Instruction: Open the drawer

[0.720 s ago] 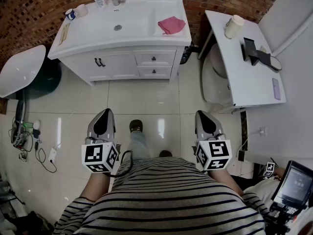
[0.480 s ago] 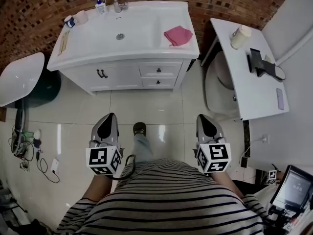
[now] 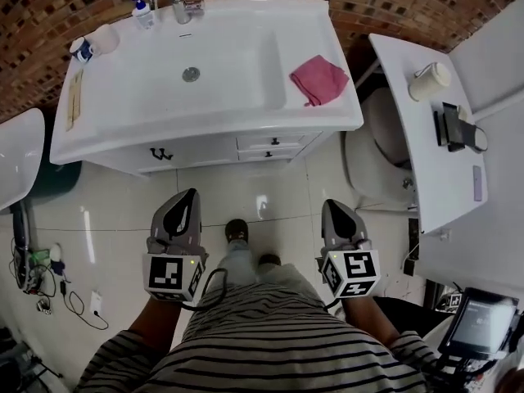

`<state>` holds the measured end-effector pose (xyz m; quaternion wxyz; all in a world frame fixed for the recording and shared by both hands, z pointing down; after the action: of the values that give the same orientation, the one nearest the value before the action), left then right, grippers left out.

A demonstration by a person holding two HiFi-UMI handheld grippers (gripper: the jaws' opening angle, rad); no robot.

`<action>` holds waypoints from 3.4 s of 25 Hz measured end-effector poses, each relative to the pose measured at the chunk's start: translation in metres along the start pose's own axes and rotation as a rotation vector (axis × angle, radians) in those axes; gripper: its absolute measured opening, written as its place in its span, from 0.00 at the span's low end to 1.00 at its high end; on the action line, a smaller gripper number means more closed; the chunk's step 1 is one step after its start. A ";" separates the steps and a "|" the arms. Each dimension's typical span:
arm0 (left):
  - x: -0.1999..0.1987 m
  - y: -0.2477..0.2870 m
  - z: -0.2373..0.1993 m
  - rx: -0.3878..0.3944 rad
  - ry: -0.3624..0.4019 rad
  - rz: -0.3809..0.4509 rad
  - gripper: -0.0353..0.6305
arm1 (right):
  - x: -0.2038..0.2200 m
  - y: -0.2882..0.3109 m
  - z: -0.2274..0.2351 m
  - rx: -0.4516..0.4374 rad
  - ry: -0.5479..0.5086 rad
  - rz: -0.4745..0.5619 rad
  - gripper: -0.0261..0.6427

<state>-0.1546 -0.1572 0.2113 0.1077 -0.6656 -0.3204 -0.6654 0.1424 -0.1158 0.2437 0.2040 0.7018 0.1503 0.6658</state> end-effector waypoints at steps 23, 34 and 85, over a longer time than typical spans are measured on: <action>0.320 0.145 -0.050 0.022 -0.052 0.173 0.07 | 0.349 0.385 -0.059 0.029 -0.131 0.087 0.04; 0.346 0.135 -0.065 -0.004 -0.108 0.134 0.07 | 0.366 0.448 -0.061 0.121 -0.111 0.085 0.29; 0.322 0.092 0.006 -0.015 -0.095 0.227 0.07 | 0.455 0.288 -0.061 -0.242 -0.381 -0.155 0.19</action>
<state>-0.1262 -0.1331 0.5441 0.1620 -0.7293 -0.2429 -0.6188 0.0957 -0.1421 0.7830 0.3617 0.7717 0.0817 0.5167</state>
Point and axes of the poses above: the fingertips, and each gripper's own axes: y forward along the fingers, z to its right, x out of its underside, the point moved 6 cm from there along -y, backward along the fingers, and after that the axes turned 9 degrees about x, right-handed, at the moved point
